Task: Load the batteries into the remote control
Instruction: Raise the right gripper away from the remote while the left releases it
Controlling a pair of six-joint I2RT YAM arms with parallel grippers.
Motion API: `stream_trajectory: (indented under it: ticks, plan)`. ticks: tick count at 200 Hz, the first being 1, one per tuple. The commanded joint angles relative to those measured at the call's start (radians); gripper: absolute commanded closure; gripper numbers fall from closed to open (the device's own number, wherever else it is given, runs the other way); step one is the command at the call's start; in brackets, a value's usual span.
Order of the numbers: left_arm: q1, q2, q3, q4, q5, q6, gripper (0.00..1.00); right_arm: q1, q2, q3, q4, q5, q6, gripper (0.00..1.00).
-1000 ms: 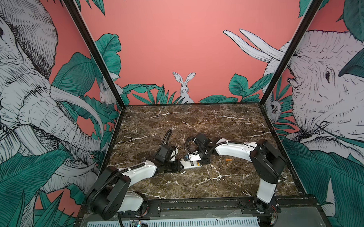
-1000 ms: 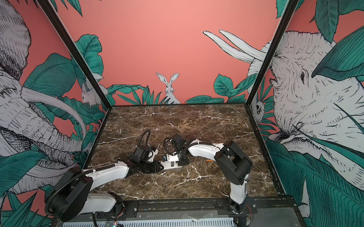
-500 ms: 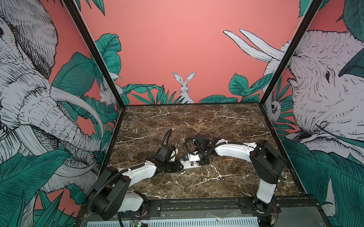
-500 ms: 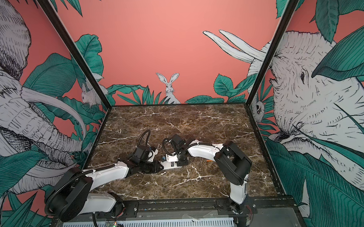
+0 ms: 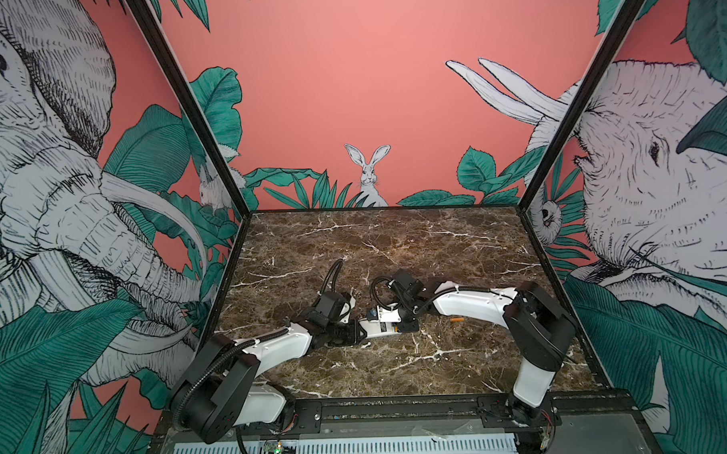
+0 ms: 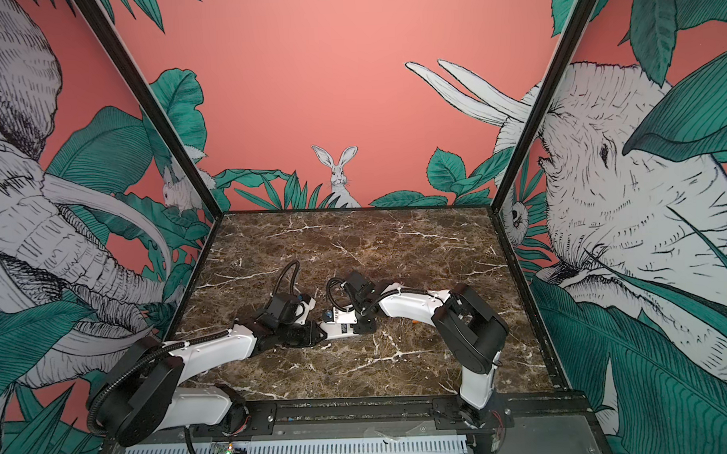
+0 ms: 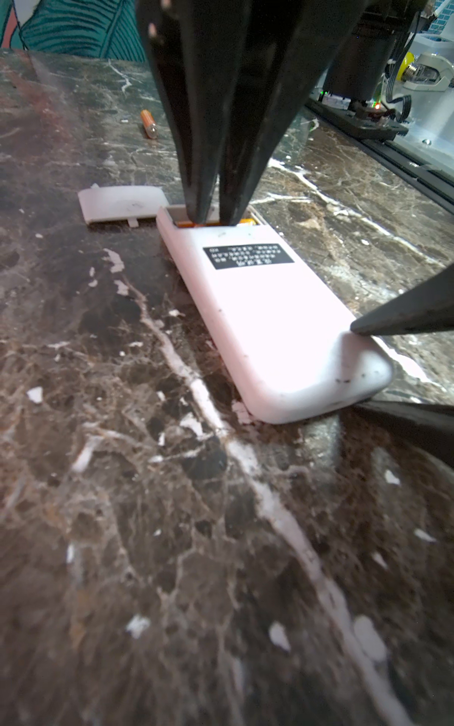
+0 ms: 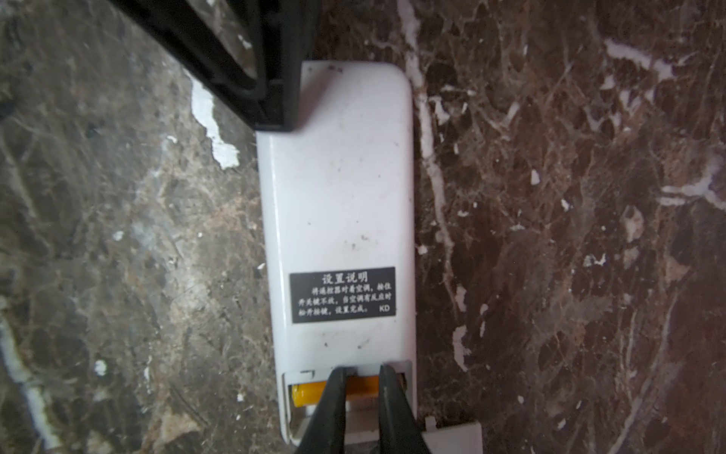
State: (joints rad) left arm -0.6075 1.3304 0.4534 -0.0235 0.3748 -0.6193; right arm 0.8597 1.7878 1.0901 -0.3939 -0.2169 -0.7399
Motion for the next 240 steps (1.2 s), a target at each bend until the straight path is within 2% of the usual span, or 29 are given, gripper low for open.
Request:
stream_trajectory:
  ticks: [1, 52, 107, 183, 213, 240]
  plan:
    - [0.008, -0.009, -0.017, -0.014, -0.046, 0.002, 0.68, 0.020, 0.011, -0.043, 0.039, -0.082, 0.029, 0.80]
    - [0.009, -0.048, -0.014, -0.051, -0.075, 0.012, 0.65, 0.016, -0.037, -0.072, 0.078, -0.075, 0.061, 0.66]
    - [0.022, -0.059, -0.018, -0.037, -0.077, 0.013, 0.63, 0.008, -0.087, -0.096, 0.127, -0.072, 0.114, 0.39]
    - [0.031, -0.121, -0.013, -0.063, -0.086, 0.038, 0.56, 0.004, -0.236, -0.184, 0.226, -0.001, 0.219, 0.35]
    - [0.031, -0.134, -0.015, -0.063, -0.085, 0.039, 0.52, -0.021, -0.277, -0.206, 0.211, -0.039, 0.320, 0.33]
    - [0.030, -0.133, -0.005, -0.068, -0.083, 0.054, 0.49, -0.034, -0.325, -0.208, 0.155, -0.025, 0.404, 0.33]
